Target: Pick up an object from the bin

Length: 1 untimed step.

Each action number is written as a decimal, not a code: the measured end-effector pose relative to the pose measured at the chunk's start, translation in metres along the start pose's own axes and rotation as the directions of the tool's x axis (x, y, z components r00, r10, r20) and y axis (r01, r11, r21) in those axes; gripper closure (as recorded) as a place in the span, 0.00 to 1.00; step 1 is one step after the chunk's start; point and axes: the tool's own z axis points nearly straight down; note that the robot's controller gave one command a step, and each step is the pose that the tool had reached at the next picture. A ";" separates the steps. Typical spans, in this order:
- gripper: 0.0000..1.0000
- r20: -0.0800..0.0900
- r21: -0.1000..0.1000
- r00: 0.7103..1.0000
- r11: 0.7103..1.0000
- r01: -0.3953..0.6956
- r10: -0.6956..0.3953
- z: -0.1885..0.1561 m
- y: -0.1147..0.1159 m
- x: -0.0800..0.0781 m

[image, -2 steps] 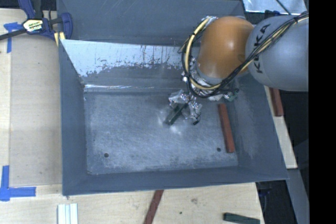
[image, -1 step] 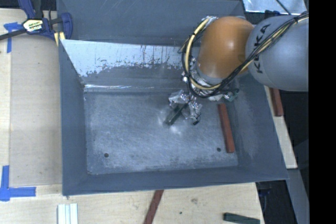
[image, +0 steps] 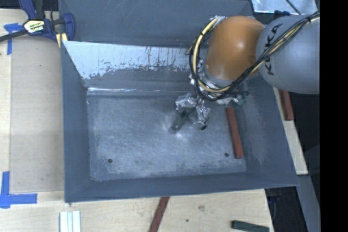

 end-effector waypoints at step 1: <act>1.00 0.000 -0.001 1.000 1.000 -0.001 0.001 -0.013 0.000 0.000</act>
Offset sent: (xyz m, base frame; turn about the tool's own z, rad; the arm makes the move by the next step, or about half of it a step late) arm -0.0001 -0.0002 0.0597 0.0000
